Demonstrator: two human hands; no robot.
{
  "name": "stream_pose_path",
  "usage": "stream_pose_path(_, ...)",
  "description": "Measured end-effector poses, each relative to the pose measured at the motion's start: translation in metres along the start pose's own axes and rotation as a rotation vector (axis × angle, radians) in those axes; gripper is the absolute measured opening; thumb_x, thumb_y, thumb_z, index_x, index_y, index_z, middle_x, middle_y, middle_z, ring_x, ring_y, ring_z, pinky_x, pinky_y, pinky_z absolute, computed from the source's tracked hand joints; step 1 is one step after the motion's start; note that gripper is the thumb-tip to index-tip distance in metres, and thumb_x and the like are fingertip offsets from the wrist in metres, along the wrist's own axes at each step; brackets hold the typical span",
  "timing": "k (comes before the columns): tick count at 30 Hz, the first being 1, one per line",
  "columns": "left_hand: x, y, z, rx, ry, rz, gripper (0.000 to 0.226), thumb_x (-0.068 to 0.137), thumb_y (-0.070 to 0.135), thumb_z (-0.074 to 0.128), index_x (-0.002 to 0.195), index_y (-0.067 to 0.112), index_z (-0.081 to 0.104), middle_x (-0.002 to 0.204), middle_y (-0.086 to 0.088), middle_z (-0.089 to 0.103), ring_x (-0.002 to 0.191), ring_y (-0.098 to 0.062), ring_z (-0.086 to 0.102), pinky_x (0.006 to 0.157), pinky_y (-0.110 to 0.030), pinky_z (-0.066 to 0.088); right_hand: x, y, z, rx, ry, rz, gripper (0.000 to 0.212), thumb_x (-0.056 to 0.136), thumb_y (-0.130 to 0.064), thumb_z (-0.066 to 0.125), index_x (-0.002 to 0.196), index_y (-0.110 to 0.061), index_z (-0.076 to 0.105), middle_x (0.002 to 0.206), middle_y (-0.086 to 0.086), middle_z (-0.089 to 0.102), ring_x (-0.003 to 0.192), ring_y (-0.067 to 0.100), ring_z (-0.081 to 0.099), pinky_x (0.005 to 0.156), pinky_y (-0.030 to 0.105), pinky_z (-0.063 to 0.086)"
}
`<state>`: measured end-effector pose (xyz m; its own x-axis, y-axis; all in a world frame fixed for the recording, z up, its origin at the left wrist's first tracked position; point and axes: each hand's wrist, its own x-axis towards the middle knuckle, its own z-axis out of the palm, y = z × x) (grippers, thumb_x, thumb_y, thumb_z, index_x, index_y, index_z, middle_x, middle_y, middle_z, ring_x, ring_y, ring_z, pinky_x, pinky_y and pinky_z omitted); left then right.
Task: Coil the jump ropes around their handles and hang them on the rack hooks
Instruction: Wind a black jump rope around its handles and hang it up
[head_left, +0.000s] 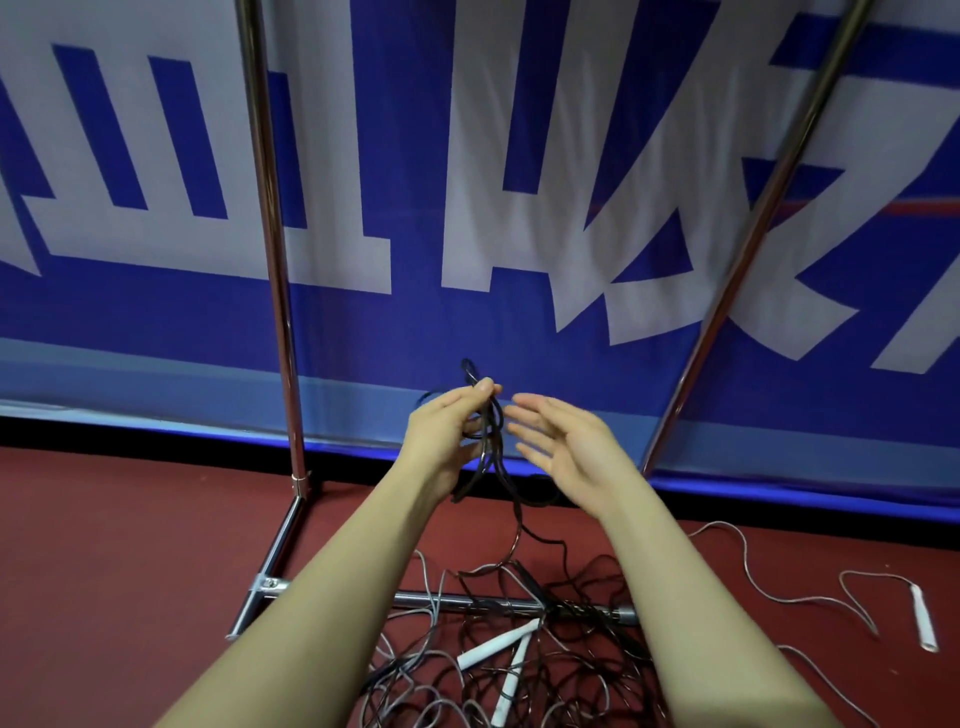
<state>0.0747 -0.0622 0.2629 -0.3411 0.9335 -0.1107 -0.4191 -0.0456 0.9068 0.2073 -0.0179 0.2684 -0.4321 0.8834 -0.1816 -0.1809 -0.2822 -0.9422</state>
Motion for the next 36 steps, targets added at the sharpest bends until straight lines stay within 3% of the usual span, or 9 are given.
stream_pose_path(7,0.009,0.000,-0.011,0.081,-0.005,-0.035,0.021,0.085,0.038,0.068,0.094,0.021,0.077,0.106,-0.003,0.073,0.111,-0.019,0.058,0.088,-0.032,0.042,0.000,0.007,0.011,-0.240,-0.028,-0.046,0.022,0.098,-0.033,0.049,0.097,-0.025,0.069,0.092,-0.011,0.070,0.080,0.008,0.049,0.067,0.023,0.031)
stream_pose_path(11,0.011,0.000,-0.012,0.107,0.000,0.035,0.013,0.087,0.026,0.067,0.087,0.018,0.077,0.083,0.006,0.073,0.088,-0.011,0.063,0.077,-0.023,0.041,0.002,0.007,0.018,-0.257,-0.031,-0.056,0.018,0.095,-0.031,0.056,0.086,-0.022,0.069,0.082,-0.009,0.061,0.072,0.006,0.045,0.070,0.022,0.033)
stream_pose_path(14,0.015,0.001,-0.013,0.131,-0.051,0.086,0.013,0.085,0.026,0.071,0.078,0.020,0.080,0.093,-0.002,0.074,0.100,-0.021,0.063,0.084,-0.028,0.044,0.003,0.008,0.015,-0.180,-0.090,-0.109,0.013,0.094,-0.013,0.055,0.086,-0.014,0.066,0.086,-0.001,0.065,0.085,0.013,0.055,0.081,0.025,0.038)
stream_pose_path(16,0.016,0.004,-0.012,0.089,-0.111,0.059,0.010,0.080,0.024,0.074,0.077,0.016,0.080,0.091,-0.004,0.074,0.099,-0.026,0.062,0.090,-0.036,0.042,0.000,0.005,0.012,-0.118,-0.155,-0.127,0.014,0.094,-0.005,0.054,0.087,-0.009,0.065,0.080,0.001,0.067,0.076,0.012,0.062,0.077,0.023,0.046)
stream_pose_path(19,0.018,0.006,-0.012,0.047,-0.116,0.046,0.014,0.089,0.013,0.064,0.084,0.008,0.076,0.079,0.000,0.073,0.079,-0.012,0.062,0.076,-0.025,0.040,-0.005,0.003,0.008,-0.206,-0.127,-0.201,0.010,0.091,-0.001,0.058,0.090,-0.007,0.066,0.075,0.001,0.068,0.069,0.011,0.065,0.075,0.023,0.052)
stream_pose_path(24,0.015,0.010,-0.008,-0.045,-0.162,0.003,0.014,0.094,0.008,0.056,0.088,0.005,0.068,0.081,0.000,0.073,0.075,-0.009,0.067,0.074,-0.022,0.043,-0.007,0.002,0.000,-0.250,-0.030,-0.204,0.009,0.087,-0.003,0.064,0.082,-0.010,0.067,0.065,-0.004,0.065,0.064,0.013,0.061,0.071,0.025,0.045)
stream_pose_path(28,0.007,0.023,-0.005,-0.119,-0.209,-0.074,0.017,0.094,0.017,0.057,0.089,0.006,0.069,0.090,-0.004,0.073,0.085,-0.012,0.070,0.087,-0.025,0.051,-0.008,0.003,-0.004,-0.105,-0.047,-0.179,0.013,0.089,-0.002,0.059,0.081,-0.010,0.064,0.061,-0.004,0.058,0.059,0.010,0.050,0.065,0.022,0.041)
stream_pose_path(33,0.005,0.035,-0.006,-0.402,-0.166,-0.075,0.023,0.100,0.019,0.048,0.083,0.007,0.059,0.085,-0.010,0.074,0.078,-0.019,0.073,0.072,-0.031,0.060,-0.011,0.004,-0.011,0.091,0.044,-0.252,0.012,0.092,-0.004,0.055,0.093,-0.005,0.067,0.076,0.004,0.073,0.073,0.013,0.070,0.071,0.020,0.054)
stream_pose_path(36,0.007,0.043,-0.012,-0.485,-0.136,-0.056,0.025,0.102,0.020,0.044,0.084,0.008,0.056,0.087,-0.014,0.074,0.078,-0.023,0.074,0.066,-0.032,0.060,-0.013,0.001,-0.019,0.337,0.060,-0.263,0.013,0.093,-0.006,0.051,0.097,-0.006,0.063,0.065,0.000,0.065,0.062,0.010,0.063,0.068,0.022,0.056)
